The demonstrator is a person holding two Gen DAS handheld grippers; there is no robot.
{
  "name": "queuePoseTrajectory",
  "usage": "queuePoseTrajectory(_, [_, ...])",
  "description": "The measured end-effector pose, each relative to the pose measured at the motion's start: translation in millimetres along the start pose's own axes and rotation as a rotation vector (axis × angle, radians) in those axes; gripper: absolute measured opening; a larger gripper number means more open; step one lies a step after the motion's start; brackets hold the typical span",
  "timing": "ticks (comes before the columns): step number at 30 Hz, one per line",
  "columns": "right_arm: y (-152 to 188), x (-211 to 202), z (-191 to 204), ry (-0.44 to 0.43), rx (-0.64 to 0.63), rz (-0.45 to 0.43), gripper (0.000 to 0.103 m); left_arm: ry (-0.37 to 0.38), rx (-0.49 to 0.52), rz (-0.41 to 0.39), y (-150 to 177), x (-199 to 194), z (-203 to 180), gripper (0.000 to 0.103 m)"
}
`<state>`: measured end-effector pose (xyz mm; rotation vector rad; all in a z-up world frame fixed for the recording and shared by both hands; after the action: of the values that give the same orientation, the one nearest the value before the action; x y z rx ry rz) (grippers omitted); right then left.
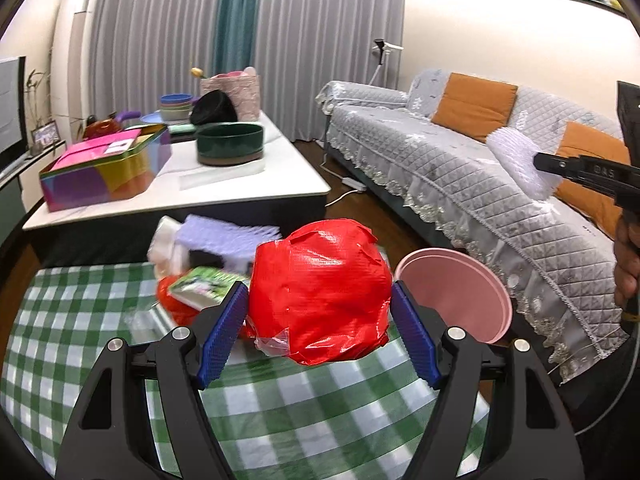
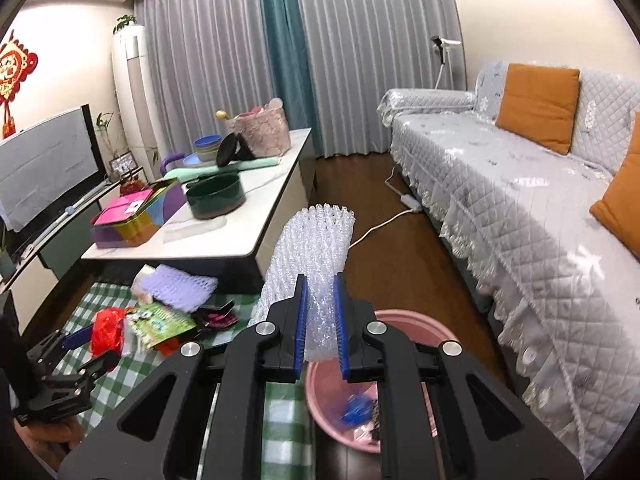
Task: Collect trash
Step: 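Carry the foam net and red bag in both tools over the pink bin, then open both tools to drop the foam net and red bag into the bin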
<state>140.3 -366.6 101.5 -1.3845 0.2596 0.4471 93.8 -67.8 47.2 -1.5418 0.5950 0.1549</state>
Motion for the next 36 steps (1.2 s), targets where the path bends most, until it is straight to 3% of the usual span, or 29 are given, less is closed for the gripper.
queuePoseTrajectory(7, [20, 23, -37, 0.04, 0.099, 0.022, 0.013, 0.05, 0.038, 0.006, -7, 23, -36, 0.07])
queuePoseTrajectory(12, [13, 27, -56, 0.088, 0.092, -0.011, 0.013, 0.086, 0.062, 0.006, -13, 46, -65, 0.07])
queuePoseTrajectory(21, [22, 54, -81, 0.116, 0.113, 0.031, 0.014, 0.167, 0.111, 0.019, -16, 96, -113, 0.07])
queuePoseTrajectory(36, [33, 73, -110, 0.16, 0.152, 0.082, 0.014, 0.239, 0.144, 0.116, 9, 165, -157, 0.071])
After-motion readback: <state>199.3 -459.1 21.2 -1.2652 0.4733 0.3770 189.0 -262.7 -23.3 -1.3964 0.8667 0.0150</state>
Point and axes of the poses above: each gripper's, at about its wrist camera, not at the fingertips, and x roughly the way its jaws point, z to its left, y to its underside, the point moved 2 cm from there along x, roughly the way its jaws point, and after that the axes turned 5 degrees about -z, right-handed, at the moved point
